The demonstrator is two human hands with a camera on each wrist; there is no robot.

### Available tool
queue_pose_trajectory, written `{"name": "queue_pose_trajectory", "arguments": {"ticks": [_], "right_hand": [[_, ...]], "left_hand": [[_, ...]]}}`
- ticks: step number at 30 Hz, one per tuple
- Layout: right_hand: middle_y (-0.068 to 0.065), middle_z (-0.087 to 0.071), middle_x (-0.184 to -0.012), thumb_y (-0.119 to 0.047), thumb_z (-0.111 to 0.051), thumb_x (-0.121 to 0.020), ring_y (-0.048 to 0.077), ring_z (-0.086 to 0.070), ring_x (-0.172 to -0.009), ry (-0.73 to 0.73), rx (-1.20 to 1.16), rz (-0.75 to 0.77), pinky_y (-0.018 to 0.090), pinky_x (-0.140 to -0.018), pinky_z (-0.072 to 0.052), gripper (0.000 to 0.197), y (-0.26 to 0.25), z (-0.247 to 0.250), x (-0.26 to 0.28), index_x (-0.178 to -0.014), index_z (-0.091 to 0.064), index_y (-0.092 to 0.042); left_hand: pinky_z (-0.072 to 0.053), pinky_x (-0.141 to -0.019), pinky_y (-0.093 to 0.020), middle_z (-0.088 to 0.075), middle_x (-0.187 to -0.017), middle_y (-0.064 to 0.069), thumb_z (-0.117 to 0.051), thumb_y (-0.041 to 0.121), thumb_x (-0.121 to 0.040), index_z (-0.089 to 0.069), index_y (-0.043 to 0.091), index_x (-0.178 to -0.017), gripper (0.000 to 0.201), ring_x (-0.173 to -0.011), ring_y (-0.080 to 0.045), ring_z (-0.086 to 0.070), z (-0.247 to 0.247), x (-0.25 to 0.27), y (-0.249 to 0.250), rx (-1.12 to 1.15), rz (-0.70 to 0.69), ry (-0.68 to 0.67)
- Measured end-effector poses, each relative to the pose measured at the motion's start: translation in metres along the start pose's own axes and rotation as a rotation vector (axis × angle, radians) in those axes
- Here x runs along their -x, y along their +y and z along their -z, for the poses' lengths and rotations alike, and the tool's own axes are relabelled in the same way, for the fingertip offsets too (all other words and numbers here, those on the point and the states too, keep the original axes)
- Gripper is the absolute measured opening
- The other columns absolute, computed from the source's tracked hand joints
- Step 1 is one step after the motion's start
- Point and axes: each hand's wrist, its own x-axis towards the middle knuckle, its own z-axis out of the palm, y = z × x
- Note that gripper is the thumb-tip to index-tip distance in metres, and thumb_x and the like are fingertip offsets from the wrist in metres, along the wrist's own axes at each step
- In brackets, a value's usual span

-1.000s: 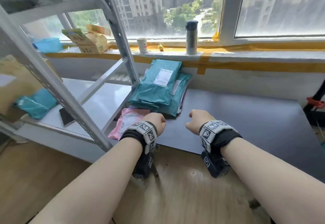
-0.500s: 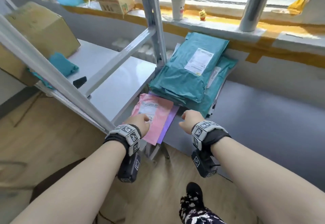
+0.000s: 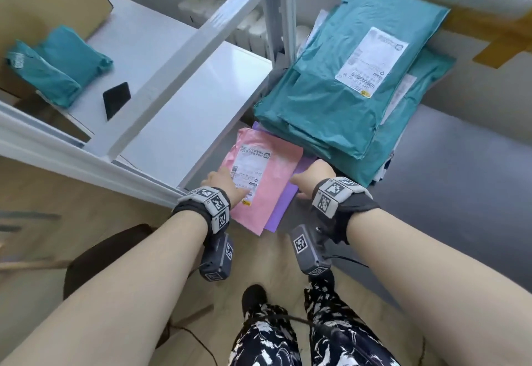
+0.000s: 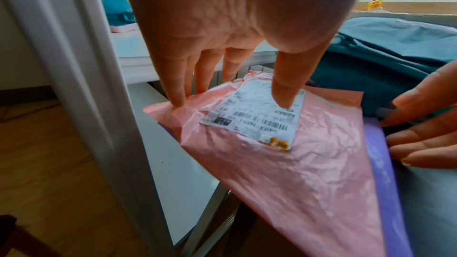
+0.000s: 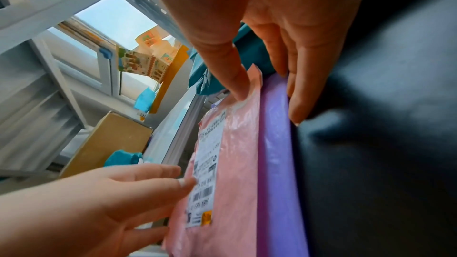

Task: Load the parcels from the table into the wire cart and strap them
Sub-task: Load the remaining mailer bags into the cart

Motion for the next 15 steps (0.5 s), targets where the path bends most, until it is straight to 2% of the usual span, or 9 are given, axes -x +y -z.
{"name": "queue_pose_trajectory", "arguments": {"ticks": [1, 3, 7, 9, 11, 13, 15], "right_hand": [[0.014, -0.059, -0.075, -0.005, -0.061, -0.077, 0.033, -0.070, -0.088, -0.013, -0.061, -0.026, 0.041, -0.073, -0.058, 0.021, -0.002, -0.002, -0.001, -0.062, -0.047, -0.006], [0.014, -0.059, -0.068, -0.002, -0.064, -0.077, 0.033, -0.071, -0.087, -0.038, -0.176, -0.086, 0.047, -0.081, -0.057, 0.020, -0.004, -0.006, -0.001, -0.064, -0.049, -0.003], [0.010, -0.054, -0.096, -0.012, -0.068, -0.080, 0.028, -0.063, -0.103, 0.020, -0.179, -0.110, 0.042, -0.091, -0.053, 0.033, 0.001, -0.022, 0.007, -0.064, -0.039, -0.018], [0.008, -0.052, -0.099, -0.012, -0.066, -0.082, 0.025, -0.059, -0.098, 0.049, -0.186, -0.130, 0.039, -0.094, -0.052, 0.034, 0.005, -0.033, 0.013, -0.064, -0.038, -0.021], [0.008, -0.054, -0.095, -0.015, -0.063, -0.084, 0.024, -0.056, -0.089, 0.103, -0.197, -0.180, 0.033, -0.089, -0.052, 0.029, 0.010, -0.044, 0.018, -0.065, -0.042, -0.019], [0.007, -0.057, -0.078, -0.020, -0.062, -0.086, 0.025, -0.054, -0.078, 0.186, -0.220, -0.217, 0.030, -0.074, -0.046, 0.020, 0.011, -0.051, 0.030, -0.071, -0.051, -0.012], [0.003, -0.049, -0.064, -0.020, -0.060, -0.089, 0.021, -0.051, -0.065, 0.260, -0.252, -0.216, 0.028, -0.067, -0.042, 0.016, 0.013, -0.053, 0.043, -0.081, -0.054, -0.008]], "left_hand": [[-0.045, -0.096, -0.042, -0.055, -0.125, -0.017, -0.071, 0.044, -0.074, -0.041, 0.013, -0.131, 0.071, -0.115, -0.037, -0.054, 0.000, -0.004, -0.002, 0.013, -0.004, -0.014], [-0.046, -0.094, -0.041, -0.055, -0.124, -0.016, -0.075, 0.044, -0.070, -0.042, 0.008, -0.126, 0.074, -0.113, -0.035, -0.055, 0.000, -0.011, -0.004, 0.024, -0.029, -0.048], [-0.050, -0.091, -0.041, -0.058, -0.120, -0.015, -0.078, 0.051, -0.062, -0.049, 0.009, -0.120, 0.076, -0.107, -0.032, -0.059, -0.003, -0.018, -0.010, -0.016, -0.134, -0.111], [-0.051, -0.090, -0.040, -0.059, -0.119, -0.014, -0.077, 0.057, -0.061, -0.052, 0.011, -0.119, 0.077, -0.105, -0.030, -0.061, -0.004, -0.020, -0.019, -0.042, -0.183, -0.153], [-0.051, -0.091, -0.039, -0.058, -0.120, -0.012, -0.075, 0.059, -0.061, -0.051, 0.012, -0.120, 0.079, -0.106, -0.029, -0.060, -0.007, -0.022, -0.028, -0.069, -0.230, -0.175], [-0.051, -0.090, -0.039, -0.059, -0.119, -0.010, -0.075, 0.058, -0.062, -0.050, 0.014, -0.121, 0.077, -0.106, -0.028, -0.060, -0.008, -0.022, -0.038, -0.069, -0.303, -0.195], [-0.052, -0.089, -0.038, -0.063, -0.118, -0.007, -0.075, 0.052, -0.067, -0.052, 0.015, -0.120, 0.069, -0.104, -0.026, -0.062, -0.008, -0.021, -0.040, -0.056, -0.371, -0.231]]}}
